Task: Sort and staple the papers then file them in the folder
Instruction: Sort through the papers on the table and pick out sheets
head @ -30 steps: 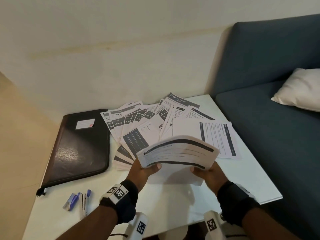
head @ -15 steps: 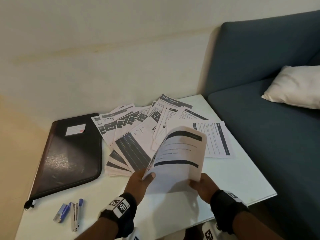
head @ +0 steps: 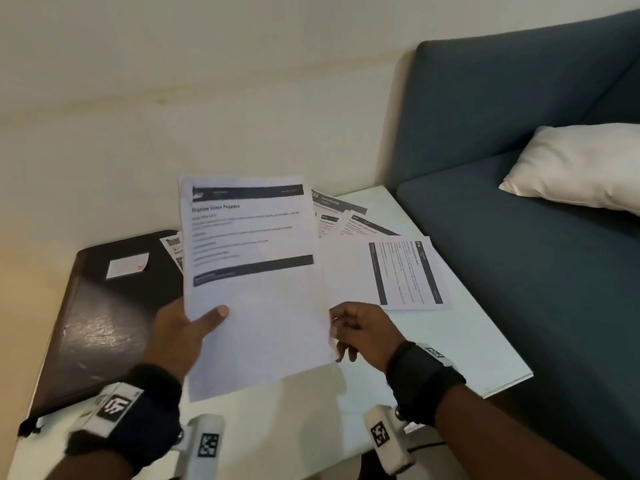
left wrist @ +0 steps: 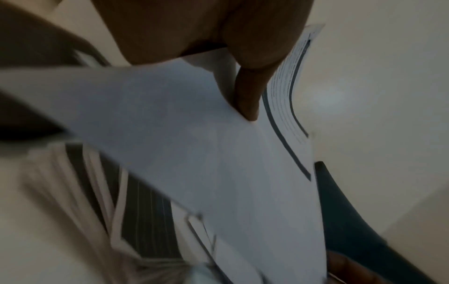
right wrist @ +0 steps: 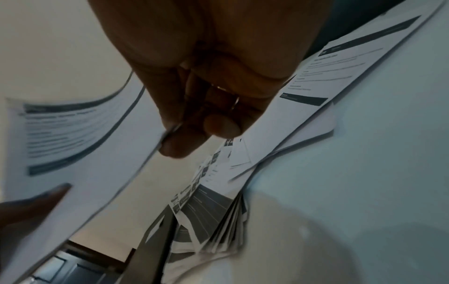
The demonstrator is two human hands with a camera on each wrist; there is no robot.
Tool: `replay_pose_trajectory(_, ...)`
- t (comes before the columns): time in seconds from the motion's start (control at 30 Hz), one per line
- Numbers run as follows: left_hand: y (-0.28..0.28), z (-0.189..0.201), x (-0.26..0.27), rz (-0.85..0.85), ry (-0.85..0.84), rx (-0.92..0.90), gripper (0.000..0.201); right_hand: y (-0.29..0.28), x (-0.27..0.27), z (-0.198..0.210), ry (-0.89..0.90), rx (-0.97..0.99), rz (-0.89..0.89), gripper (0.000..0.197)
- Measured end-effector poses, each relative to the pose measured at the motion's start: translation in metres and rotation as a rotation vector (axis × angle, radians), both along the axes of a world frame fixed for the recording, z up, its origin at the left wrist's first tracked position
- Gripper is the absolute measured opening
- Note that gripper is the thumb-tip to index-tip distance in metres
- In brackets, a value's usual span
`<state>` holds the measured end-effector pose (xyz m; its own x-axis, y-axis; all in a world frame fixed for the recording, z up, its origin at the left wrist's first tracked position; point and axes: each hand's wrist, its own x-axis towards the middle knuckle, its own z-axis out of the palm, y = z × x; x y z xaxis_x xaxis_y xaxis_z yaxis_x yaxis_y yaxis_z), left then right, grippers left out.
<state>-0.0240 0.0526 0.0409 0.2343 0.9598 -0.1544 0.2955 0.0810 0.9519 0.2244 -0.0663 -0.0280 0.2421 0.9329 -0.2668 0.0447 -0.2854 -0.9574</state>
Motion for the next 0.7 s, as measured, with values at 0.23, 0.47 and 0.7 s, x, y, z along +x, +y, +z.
replay_pose_trajectory(0.23, 0.007, 0.028, -0.039, 0.134, 0.022, 0.157, 0.023, 0.029, 0.031, -0.031, -0.721, -0.270, 0.056, 0.013)
replay_pose_trajectory(0.47, 0.035, 0.013, -0.044, 0.244, -0.055, 0.074, 0.047, 0.088, 0.030, -0.063, -1.118, -0.374, 0.335, 0.075)
replay_pose_trajectory(0.7, 0.040, 0.002, -0.036, 0.206, -0.072, 0.041, 0.025, 0.106, 0.021, -0.073, -1.228, -0.458, 0.430, 0.042)
